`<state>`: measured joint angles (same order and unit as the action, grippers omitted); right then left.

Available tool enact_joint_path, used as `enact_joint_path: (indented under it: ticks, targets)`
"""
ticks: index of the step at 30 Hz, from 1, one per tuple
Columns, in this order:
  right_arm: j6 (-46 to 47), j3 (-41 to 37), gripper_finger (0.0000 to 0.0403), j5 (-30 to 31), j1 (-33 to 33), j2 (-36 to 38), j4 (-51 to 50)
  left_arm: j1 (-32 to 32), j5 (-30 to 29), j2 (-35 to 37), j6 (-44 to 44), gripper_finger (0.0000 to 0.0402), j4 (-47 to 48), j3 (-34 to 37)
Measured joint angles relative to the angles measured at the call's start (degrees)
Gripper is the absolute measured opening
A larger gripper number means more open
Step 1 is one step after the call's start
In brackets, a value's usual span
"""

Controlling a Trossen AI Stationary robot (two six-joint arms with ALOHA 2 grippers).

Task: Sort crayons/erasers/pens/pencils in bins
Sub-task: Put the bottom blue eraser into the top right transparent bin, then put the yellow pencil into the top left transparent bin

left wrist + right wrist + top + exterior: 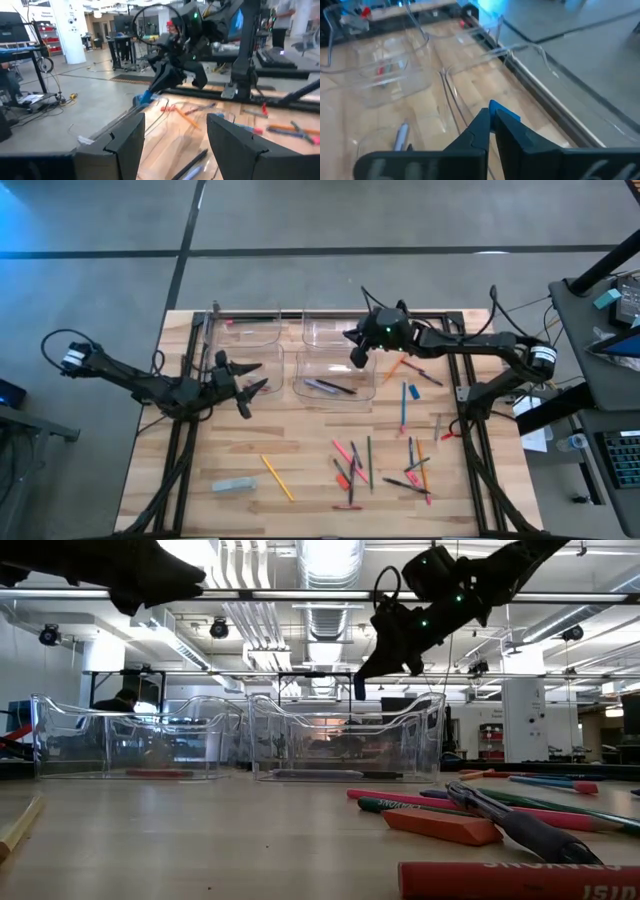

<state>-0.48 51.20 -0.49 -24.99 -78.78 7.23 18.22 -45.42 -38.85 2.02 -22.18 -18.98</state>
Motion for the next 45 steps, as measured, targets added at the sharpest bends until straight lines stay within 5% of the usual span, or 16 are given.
enact_joint_path:
  ticks: [10,19,26,33,38,42,45]
  targets:
    - [0.6,14.6,0.0167,0.1,2.6,0.6,-22.3,0.0,0.3,-4.2,0.3,0.0198,-4.2,0.0]
    - [-1.1,16.2,0.0214,2.1,23.0,3.9,-21.3,0.0,4.4,-4.3,0.3,0.0198,-4.4,-1.3]
    - [-1.0,6.1,0.0214,22.4,46.3,3.6,-7.8,0.6,14.8,-7.9,0.1,0.0198,-2.9,-5.8]
    - [3.6,1.8,0.0214,47.7,61.8,4.6,-4.9,3.1,16.6,-20.3,-0.2,0.0198,21.4,-20.9]
    - [-0.2,3.3,0.0214,53.3,67.1,4.8,-4.8,3.3,29.6,-31.0,-2.9,0.0198,35.7,-30.1]
    - [-0.6,4.3,0.0214,53.6,67.9,4.8,-4.7,3.6,42.6,-38.8,-6.1,0.0198,36.4,-33.5]
    - [-0.6,4.4,0.0214,53.5,67.9,4.8,-4.8,4.3,46.5,-43.8,-6.2,0.0198,37.0,-34.5]
